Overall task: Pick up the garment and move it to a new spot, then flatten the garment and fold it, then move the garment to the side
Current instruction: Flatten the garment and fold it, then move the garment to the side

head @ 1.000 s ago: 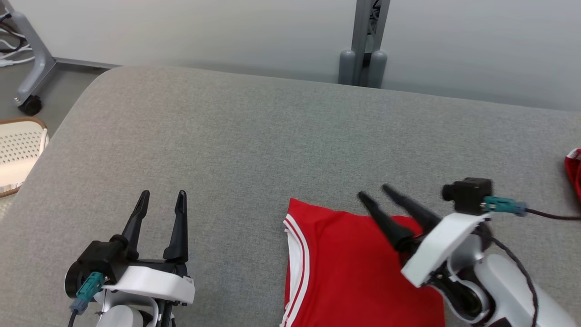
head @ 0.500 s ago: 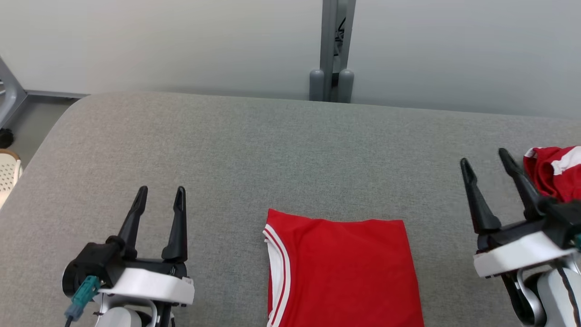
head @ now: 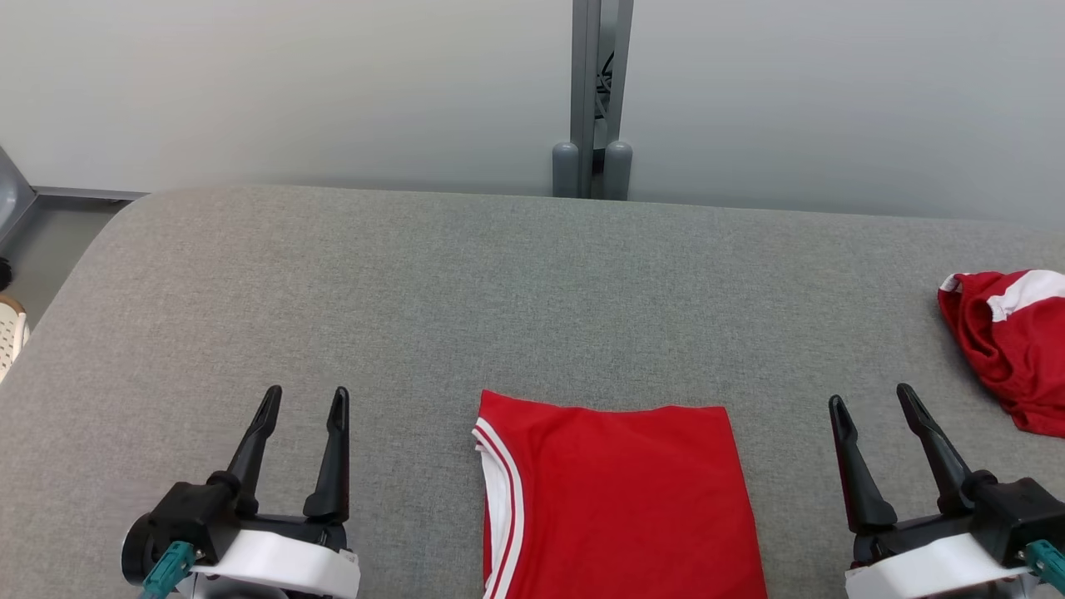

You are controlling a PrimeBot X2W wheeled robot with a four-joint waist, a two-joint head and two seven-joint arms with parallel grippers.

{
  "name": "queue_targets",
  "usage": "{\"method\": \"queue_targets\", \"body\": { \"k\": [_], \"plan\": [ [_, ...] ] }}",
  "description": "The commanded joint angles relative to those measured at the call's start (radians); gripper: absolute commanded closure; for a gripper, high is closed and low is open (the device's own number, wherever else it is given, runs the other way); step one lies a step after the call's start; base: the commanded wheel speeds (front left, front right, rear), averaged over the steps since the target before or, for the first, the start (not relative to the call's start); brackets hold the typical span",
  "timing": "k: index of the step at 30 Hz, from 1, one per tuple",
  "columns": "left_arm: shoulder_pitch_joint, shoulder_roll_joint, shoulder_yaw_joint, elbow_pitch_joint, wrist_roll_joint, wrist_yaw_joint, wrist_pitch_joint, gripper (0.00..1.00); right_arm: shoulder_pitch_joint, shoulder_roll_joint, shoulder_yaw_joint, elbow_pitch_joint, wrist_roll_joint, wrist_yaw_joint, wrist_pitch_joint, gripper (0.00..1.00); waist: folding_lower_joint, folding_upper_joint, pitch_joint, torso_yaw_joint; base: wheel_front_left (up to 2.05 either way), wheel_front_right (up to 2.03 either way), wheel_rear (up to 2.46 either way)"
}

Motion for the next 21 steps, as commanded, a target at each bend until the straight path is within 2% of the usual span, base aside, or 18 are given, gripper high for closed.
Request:
{"method": "queue_targets", "body": {
  "k": [1, 14, 17, 21],
  "plan": [
    [0.005, 0.003, 0.007, -0.004, 0.006, -0.008, -0.001, 0.0, 0.009, 0.0, -0.006, -0.004, -0.009, 0.0, -0.004, 0.0, 0.0, -0.0001, 0.0, 0.001, 0.0, 0.0, 0.0],
    [0.012, 0.003, 0.004, -0.029, 0.002, -0.013, -0.001, 0.0, 0.013, 0.008, -0.014, 0.016, -0.003, 0.0, -0.004, 0.0, 0.0, -0.0001, -0.003, 0.015, 0.0, 0.0, 0.0],
    [0.015, 0.004, -0.004, -0.021, -0.004, -0.015, -0.001, 0.0, 0.028, 0.002, 0.005, 0.082, 0.043, 0.0, -0.004, 0.0, 0.0, -0.0001, -0.001, 0.018, 0.0, 0.0, 0.0],
    [0.011, 0.004, -0.014, -0.009, -0.011, -0.015, -0.001, 0.0, -0.008, -0.02, 0.067, 0.193, 0.16, 0.0, 0.008, 0.0, 0.0, -0.0001, 0.016, 0.021, 0.0, 0.0, 0.0]
  ]
}}
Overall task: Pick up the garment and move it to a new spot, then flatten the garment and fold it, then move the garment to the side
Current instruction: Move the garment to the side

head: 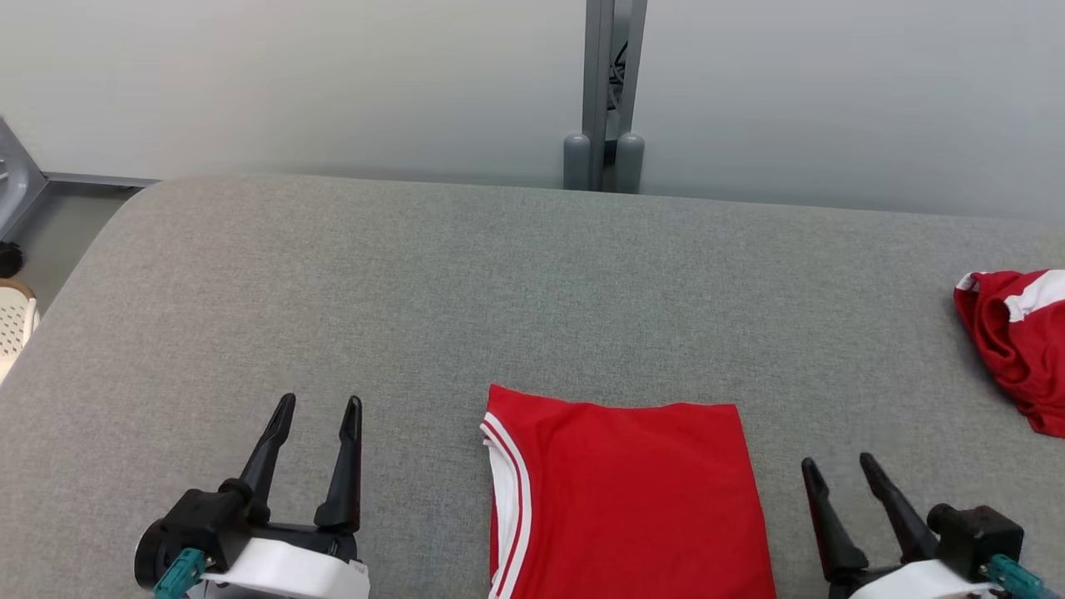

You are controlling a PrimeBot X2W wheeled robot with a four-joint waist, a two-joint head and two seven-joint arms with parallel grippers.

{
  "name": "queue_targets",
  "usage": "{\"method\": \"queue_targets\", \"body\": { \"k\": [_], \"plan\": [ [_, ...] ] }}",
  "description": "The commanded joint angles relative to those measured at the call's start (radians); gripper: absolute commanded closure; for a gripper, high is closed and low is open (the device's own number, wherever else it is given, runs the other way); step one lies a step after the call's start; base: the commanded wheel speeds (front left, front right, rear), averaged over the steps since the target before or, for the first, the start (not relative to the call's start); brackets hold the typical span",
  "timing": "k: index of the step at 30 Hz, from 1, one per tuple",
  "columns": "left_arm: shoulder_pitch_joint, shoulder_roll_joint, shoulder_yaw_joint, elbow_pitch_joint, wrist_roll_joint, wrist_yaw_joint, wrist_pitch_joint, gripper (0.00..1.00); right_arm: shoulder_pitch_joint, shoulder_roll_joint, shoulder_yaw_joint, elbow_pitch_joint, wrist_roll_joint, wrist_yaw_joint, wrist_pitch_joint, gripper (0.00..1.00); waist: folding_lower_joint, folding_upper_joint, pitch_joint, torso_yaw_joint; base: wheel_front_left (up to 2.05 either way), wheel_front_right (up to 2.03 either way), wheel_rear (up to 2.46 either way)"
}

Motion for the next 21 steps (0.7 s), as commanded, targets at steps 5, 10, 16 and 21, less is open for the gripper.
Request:
{"method": "queue_targets", "body": {
  "k": [5, 10, 16, 21],
  "plan": [
    [-0.03, 0.003, -0.013, 0.009, -0.014, -0.002, -0.001, 0.0, -0.062, -0.057, 0.101, 0.073, 0.15, 0.0, 0.071, 0.0, 0.0, 0.0, 0.033, 0.007, 0.0, 0.0, 0.0],
    [-0.05, 0.003, -0.026, 0.005, -0.026, 0.001, -0.001, 0.0, -0.111, -0.102, 0.187, 0.112, 0.279, 0.0, 0.148, 0.0, 0.0, 0.0, 0.059, 0.021, 0.0, 0.0, 0.0],
    [-0.067, 0.003, -0.033, 0.003, -0.027, 0.001, -0.001, 0.0, -0.157, -0.132, 0.271, 0.146, 0.389, 0.0, 0.232, 0.0, 0.0, 0.0, 0.077, 0.041, 0.0, 0.0, 0.0],
    [-0.068, 0.003, -0.035, 0.006, -0.025, 0.001, -0.001, 0.0, -0.186, -0.141, 0.342, 0.164, 0.446, 0.0, 0.259, 0.0, 0.0, 0.0, 0.087, 0.06, 0.0, 0.0, 0.0]
  ]
}}
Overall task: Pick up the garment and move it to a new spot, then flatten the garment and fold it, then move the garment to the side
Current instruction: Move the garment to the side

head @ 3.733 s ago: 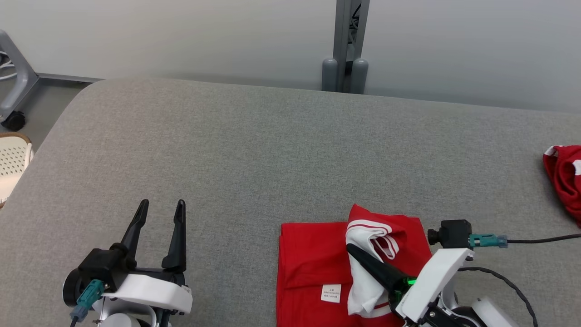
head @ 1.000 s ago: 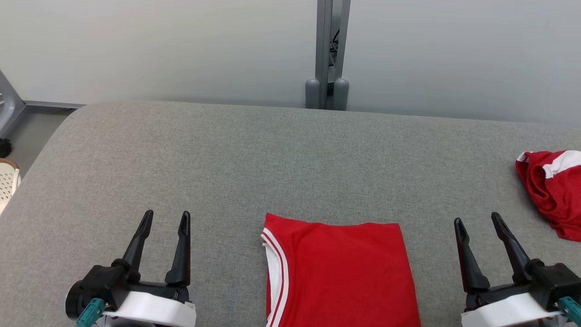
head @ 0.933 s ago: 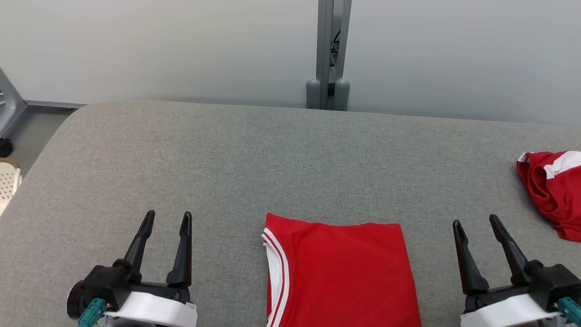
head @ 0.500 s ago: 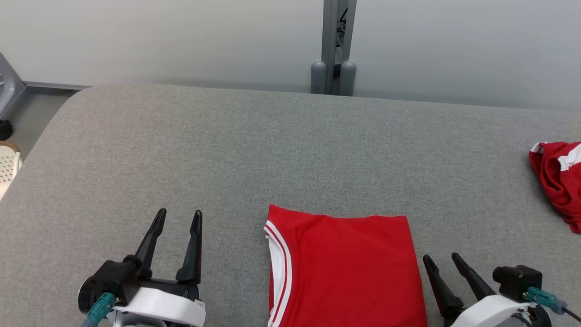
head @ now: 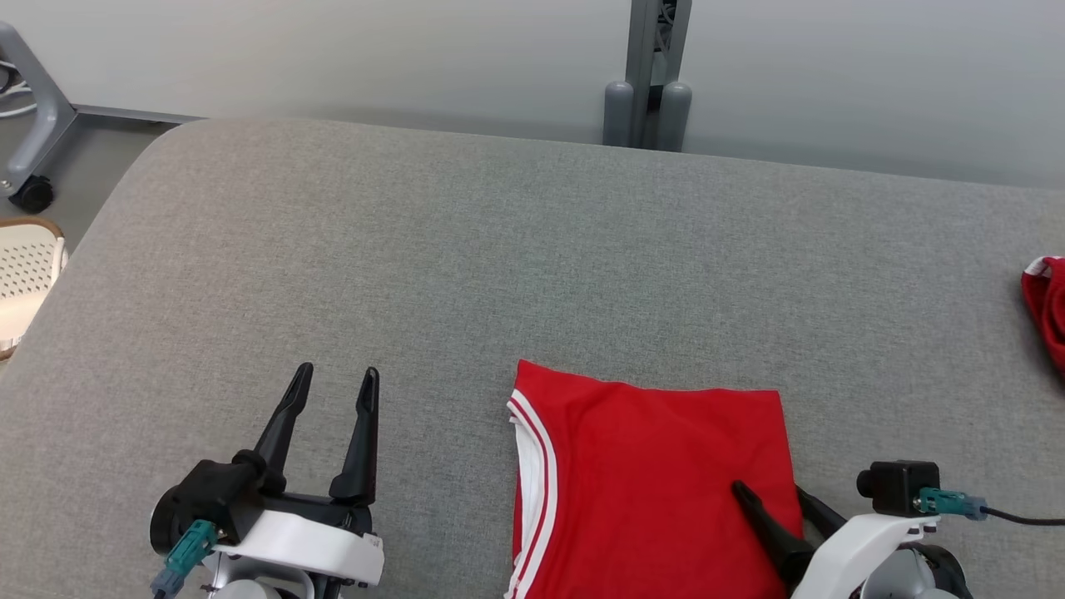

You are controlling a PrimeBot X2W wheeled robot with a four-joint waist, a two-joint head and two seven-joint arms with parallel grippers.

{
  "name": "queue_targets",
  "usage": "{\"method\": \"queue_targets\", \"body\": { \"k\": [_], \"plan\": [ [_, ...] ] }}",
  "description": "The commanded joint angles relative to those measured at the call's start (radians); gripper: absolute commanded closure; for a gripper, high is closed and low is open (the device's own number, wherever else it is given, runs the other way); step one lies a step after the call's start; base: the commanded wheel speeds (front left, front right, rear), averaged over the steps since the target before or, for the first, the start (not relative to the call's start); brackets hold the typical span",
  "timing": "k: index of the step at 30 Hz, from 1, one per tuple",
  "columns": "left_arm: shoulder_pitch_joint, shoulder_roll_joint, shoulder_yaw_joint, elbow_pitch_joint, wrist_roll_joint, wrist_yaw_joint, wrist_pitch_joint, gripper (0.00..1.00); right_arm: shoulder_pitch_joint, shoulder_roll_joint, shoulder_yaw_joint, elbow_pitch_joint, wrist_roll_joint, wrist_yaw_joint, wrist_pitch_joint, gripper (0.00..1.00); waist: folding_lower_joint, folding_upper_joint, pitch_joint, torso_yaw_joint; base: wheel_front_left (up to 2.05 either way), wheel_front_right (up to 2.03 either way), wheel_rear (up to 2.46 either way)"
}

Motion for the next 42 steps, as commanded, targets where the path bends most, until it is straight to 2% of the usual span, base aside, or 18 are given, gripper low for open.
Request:
{"method": "queue_targets", "body": {
  "k": [1, 7, 8, 9, 16, 22, 31, 37, 42],
  "plan": [
    [-0.012, 0.003, 0.001, 0.002, -0.001, 0.002, -0.001, 0.0, -0.016, -0.005, 0.022, 0.009, 0.028, 0.0, 0.013, 0.0, 0.0, 0.0, 0.005, 0.01, 0.0, 0.0, 0.0],
    [-0.019, 0.003, -0.002, 0.004, 0.002, 0.0, -0.001, 0.0, -0.052, -0.017, 0.078, 0.039, 0.06, 0.0, 0.001, 0.0, 0.0, 0.0, 0.015, 0.029, 0.0, 0.0, 0.0],
    [-0.021, 0.003, -0.002, 0.003, 0.001, 0.0, -0.001, 0.0, -0.058, -0.019, 0.087, 0.044, 0.066, 0.0, 0.0, 0.65, 0.0, 0.0, 0.017, 0.031, 0.0, 0.0, 0.0],
    [-0.022, 0.003, -0.001, 0.002, 0.002, 0.001, -0.001, 0.0, -0.065, -0.024, 0.096, 0.049, 0.064, 0.0, -0.002, 1.0, 0.0, 0.0, 0.018, 0.032, 0.0, 0.0, 0.0],
    [-0.024, 0.003, 0.002, -0.007, 0.007, 0.003, -0.001, 0.0, -0.113, -0.06, 0.149, 0.063, 0.045, 0.0, -0.039, 1.0, 0.0, 0.0, 0.023, 0.025, 0.0, 0.0, 0.0],
    [-0.032, 0.003, -0.007, -0.002, 0.019, -0.002, -0.001, 0.0, -0.189, -0.142, 0.193, 0.066, -0.036, 0.0, -0.078, 1.0, 0.0, 0.0, 0.031, -0.018, 0.0, 0.0, 0.0],
    [-0.071, 0.003, -0.067, -0.01, 0.025, -0.001, -0.001, 0.0, -0.326, -0.349, 0.185, 0.006, -0.108, 0.0, -0.054, 1.0, 0.0, 0.0, 0.092, -0.113, 0.0, 0.0, 0.0],
    [-0.126, 0.003, -0.12, -0.011, 0.032, 0.0, -0.001, 0.0, -0.418, -0.491, 0.129, -0.041, -0.105, 0.0, -0.022, 1.0, 0.0, 0.0, 0.17, -0.174, 0.0, 0.0, 0.0],
    [-0.178, 0.004, -0.168, -0.015, 0.036, -0.001, -0.001, 0.0, -0.476, -0.574, 0.054, -0.017, -0.103, 0.0, -0.004, 1.0, 0.0, 0.0, 0.238, -0.2, 0.0, 0.0, 0.0]
  ]
}}
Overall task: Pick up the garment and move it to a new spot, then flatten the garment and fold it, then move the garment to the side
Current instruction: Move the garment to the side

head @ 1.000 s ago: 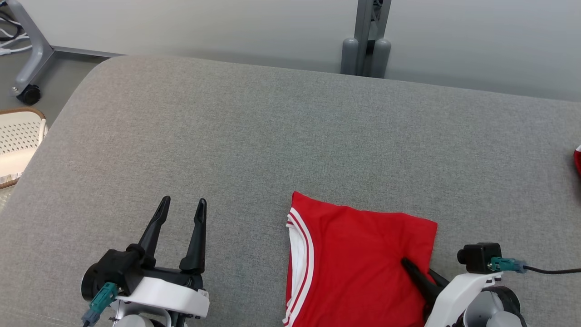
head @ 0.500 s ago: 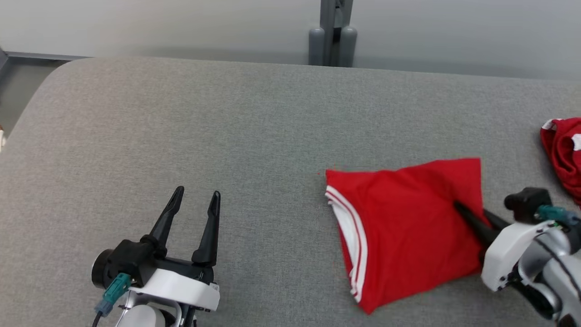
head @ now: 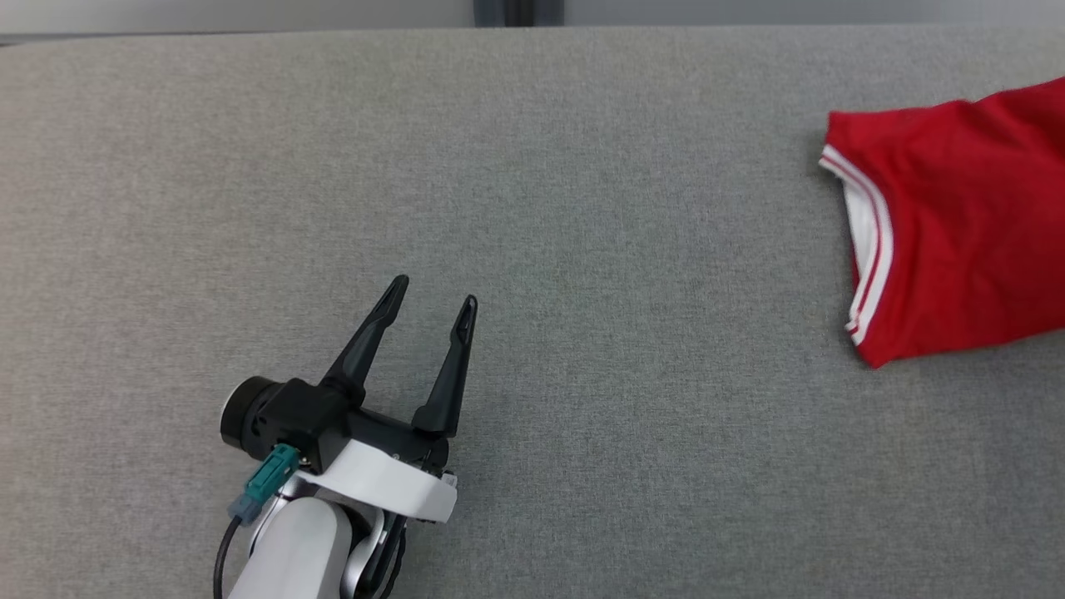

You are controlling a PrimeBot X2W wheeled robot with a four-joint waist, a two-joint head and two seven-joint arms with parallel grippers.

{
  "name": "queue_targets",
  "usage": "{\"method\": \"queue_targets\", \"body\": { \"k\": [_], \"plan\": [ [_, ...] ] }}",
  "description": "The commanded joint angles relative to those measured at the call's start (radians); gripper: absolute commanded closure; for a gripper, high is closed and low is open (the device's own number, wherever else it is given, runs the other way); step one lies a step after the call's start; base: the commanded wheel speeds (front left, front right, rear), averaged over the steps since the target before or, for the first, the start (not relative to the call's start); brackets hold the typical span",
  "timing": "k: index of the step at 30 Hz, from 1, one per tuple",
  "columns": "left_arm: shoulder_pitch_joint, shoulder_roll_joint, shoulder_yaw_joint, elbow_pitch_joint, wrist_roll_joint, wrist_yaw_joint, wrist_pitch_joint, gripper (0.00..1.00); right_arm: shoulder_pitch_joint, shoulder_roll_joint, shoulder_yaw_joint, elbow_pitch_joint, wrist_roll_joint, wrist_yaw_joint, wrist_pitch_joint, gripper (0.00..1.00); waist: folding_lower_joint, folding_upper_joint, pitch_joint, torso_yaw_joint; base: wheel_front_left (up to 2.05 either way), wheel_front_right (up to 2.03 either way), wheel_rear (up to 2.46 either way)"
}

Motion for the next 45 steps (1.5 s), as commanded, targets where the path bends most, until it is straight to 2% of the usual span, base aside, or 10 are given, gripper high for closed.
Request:
{"method": "queue_targets", "body": {
  "k": [1, 6, 9, 15, 16, 18, 27, 29, 35, 45],
  "plan": [
    [-0.028, 0.005, -0.007, -0.007, 0.001, 0.001, -0.001, 0.0, -0.022, -0.022, -0.023, 0.015, -0.003, 0.0, 0.0, 1.0, -0.0001, 0.0, 0.055, -0.027, 0.0, 0.0, 0.0],
    [-0.072, 0.005, -0.027, -0.01, 0.004, 0.005, -0.001, 0.0, -0.058, -0.049, -0.09, 0.065, -0.023, 0.0, -0.005, 1.0, -0.0001, 0.0, 0.133, -0.042, 0.0, 0.0, 0.0],
    [-0.095, 0.005, -0.029, -0.007, 0.011, 0.002, -0.001, 0.0, -0.09, -0.066, -0.127, 0.116, -0.081, 0.0, -0.015, 1.0, -0.0001, 0.0, 0.174, -0.045, 0.0, 0.0, 0.0],
    [-0.127, 0.005, -0.021, 0.0, 0.026, -0.008, -0.001, 0.0, -0.147, -0.026, -0.246, 0.238, -0.215, 0.0, -0.043, 1.0, -0.0001, 0.0, 0.223, -0.04, 0.0, 0.0, 0.0],
    [-0.136, 0.005, -0.014, 0.001, 0.024, -0.01, -0.001, 0.0, -0.161, -0.024, -0.26, 0.26, -0.267, 0.0, -0.037, 1.0, -0.0001, 0.0, 0.232, -0.035, 0.0, 0.0, 0.0],
    [-0.139, 0.005, -0.012, 0.0, 0.021, -0.01, -0.001, 0.0, -0.166, -0.018, -0.265, 0.271, -0.286, 0.0, -0.032, 1.0, -0.0001, 0.0, 0.237, -0.032, 0.0, 0.0, 0.0],
    [-0.148, 0.006, -0.012, 0.006, 0.005, -0.013, 0.0, 0.0, -0.209, 0.014, -0.361, 0.372, -0.522, 0.0, -0.018, 1.0, -0.0001, 0.0, 0.279, -0.006, 0.0, 0.0, 0.0],
    [-0.148, 0.006, -0.018, 0.01, 0.012, -0.015, 0.0, 0.0, -0.219, 0.043, -0.392, 0.383, -0.555, 0.0, -0.027, 0.0, -0.0001, 0.0, 0.281, -0.003, 0.0, 0.0, 0.0],
    [-0.139, 0.006, -0.002, 0.009, 0.005, -0.012, 0.0, 0.0, -0.213, 0.098, -0.413, 0.374, -0.626, 0.0, -0.038, 0.0, -0.0001, 0.0, 0.26, -0.002, 0.0, 0.0, 0.0],
    [-0.107, 0.005, 0.012, 0.006, -0.015, -0.007, -0.001, 0.0, -0.222, 0.129, -0.377, 0.3, -0.666, 0.0, -0.028, 0.0, -0.0001, 0.0, 0.151, -0.009, 0.0, 0.0, 0.0]
  ]
}}
